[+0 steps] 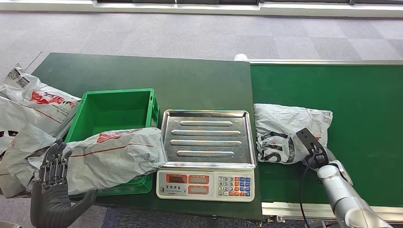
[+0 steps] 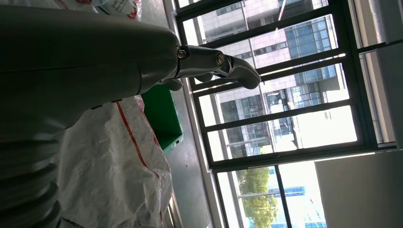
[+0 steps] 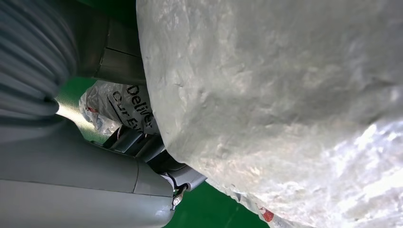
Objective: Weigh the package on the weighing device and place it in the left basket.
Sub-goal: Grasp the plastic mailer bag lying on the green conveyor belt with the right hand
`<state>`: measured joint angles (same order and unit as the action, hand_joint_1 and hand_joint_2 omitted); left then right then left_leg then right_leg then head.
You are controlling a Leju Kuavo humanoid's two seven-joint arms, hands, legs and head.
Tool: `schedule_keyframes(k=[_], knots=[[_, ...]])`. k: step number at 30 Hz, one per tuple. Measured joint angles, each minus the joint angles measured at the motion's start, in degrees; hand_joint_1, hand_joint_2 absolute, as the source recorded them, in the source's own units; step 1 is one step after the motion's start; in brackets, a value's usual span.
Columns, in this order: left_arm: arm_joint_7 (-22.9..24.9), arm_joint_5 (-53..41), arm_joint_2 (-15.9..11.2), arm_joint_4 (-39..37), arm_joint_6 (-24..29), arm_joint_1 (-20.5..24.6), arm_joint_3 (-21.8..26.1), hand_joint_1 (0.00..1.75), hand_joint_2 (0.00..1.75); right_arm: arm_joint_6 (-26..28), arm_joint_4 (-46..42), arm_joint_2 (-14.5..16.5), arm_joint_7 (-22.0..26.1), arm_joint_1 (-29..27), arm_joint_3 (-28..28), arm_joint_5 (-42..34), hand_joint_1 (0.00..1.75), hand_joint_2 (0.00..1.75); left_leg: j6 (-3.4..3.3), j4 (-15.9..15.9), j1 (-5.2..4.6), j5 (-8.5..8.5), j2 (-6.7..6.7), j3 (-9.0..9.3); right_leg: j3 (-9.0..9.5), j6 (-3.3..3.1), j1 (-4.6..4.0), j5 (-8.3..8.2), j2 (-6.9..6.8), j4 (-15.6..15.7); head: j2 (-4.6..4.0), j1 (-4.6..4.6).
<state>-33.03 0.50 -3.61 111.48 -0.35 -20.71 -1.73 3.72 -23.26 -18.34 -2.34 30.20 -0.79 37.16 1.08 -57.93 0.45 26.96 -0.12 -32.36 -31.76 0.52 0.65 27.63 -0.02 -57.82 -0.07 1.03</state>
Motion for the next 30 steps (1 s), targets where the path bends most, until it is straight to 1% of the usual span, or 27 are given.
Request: schedule_keyframes(k=[30], knots=[[0.0, 0.0, 0.0, 0.0, 0.0, 0.0, 0.0, 0.00, 1.75, 0.0, 0.0, 0.1, 0.0, 0.0, 0.0, 0.0, 1.75, 1.75, 0.00, 0.0, 0.00, 0.00, 0.00, 0.00, 0.00, 0.00, 0.00, 0.00, 0.00, 0.0, 0.00, 0.00]])
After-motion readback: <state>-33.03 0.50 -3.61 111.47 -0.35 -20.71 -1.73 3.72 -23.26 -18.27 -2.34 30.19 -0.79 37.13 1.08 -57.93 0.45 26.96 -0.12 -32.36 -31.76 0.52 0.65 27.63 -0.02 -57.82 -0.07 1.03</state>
